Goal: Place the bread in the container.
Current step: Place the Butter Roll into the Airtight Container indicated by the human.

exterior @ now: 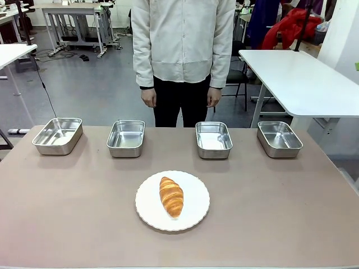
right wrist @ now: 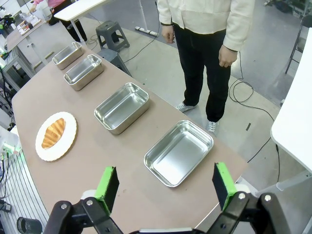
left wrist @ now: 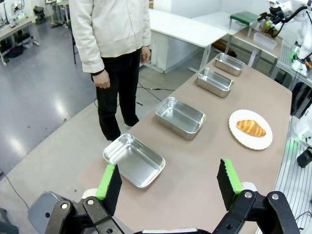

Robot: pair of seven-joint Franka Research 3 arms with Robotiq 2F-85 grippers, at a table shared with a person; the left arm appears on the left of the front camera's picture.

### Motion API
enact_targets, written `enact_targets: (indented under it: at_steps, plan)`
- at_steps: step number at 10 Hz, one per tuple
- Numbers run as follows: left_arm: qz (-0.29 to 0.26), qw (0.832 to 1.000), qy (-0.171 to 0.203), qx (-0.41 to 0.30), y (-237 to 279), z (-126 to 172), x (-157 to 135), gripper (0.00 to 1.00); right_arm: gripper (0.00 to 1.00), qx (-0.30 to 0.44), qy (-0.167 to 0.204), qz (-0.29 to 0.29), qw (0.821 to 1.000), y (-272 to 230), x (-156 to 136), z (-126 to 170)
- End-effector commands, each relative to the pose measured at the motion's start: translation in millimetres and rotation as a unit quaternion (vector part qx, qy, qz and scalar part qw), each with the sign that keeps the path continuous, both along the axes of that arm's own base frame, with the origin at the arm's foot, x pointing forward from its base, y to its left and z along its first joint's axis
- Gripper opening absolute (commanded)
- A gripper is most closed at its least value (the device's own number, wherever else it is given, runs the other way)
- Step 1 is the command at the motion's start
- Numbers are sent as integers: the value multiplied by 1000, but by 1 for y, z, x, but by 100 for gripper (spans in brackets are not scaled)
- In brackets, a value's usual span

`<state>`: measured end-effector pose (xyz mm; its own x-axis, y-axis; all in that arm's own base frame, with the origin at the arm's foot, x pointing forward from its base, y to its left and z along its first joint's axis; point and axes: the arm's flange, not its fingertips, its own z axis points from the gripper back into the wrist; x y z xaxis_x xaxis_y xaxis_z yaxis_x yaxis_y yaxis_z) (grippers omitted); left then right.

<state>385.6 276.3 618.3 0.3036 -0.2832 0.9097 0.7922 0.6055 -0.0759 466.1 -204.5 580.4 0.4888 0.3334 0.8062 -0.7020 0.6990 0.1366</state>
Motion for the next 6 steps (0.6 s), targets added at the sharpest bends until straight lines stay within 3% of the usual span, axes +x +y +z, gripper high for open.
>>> enact_targets:
  at_steps: [1,6]
  plan:
    - [-6,1000,-8,-2,0,1,-1,100,100,2,-4,5,1000,2,0,1]
    - [-6,1000,-8,-2,0,1,-1,100,100,2,-4,5,1000,2,0,1]
